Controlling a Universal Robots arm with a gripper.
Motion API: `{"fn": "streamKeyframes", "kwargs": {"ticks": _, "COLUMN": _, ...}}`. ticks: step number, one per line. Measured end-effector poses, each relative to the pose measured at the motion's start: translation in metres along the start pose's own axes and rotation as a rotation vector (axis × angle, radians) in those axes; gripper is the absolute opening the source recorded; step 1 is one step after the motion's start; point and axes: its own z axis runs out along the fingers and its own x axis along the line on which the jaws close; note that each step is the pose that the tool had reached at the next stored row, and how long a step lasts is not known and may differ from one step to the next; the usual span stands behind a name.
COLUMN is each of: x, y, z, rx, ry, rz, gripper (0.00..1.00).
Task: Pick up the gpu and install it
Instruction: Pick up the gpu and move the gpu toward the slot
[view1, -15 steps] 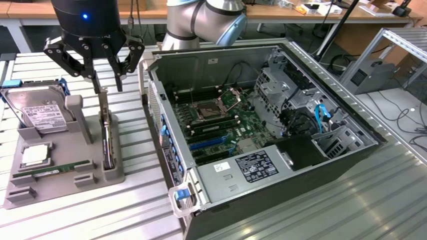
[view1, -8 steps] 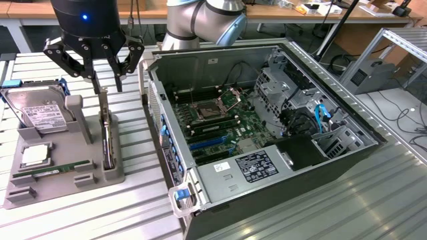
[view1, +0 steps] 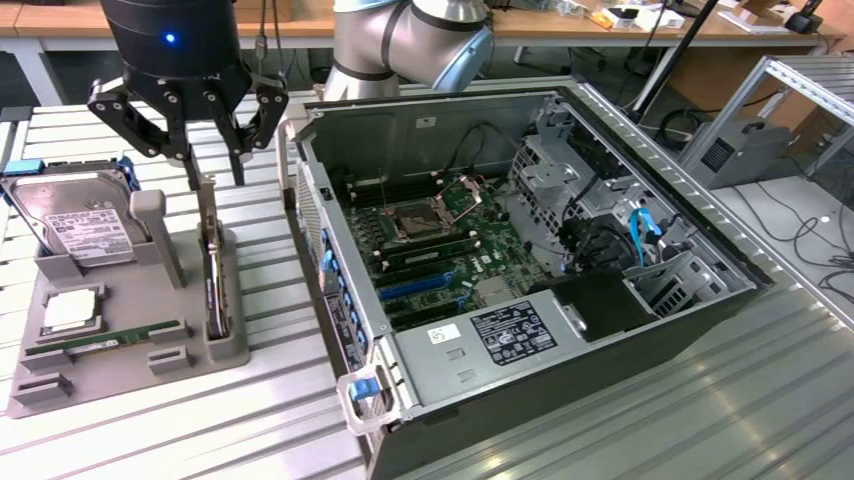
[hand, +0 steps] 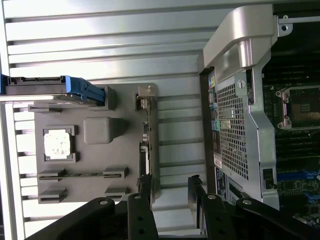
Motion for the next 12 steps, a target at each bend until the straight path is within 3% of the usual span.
{"fn": "streamKeyframes", "kwargs": {"ticks": 12, "x": 0.0005, "y": -0.0001, "z": 0.0019, "rx": 0.0000, "ry": 0.0000, "rz": 0.000, "gripper": 0.42}}
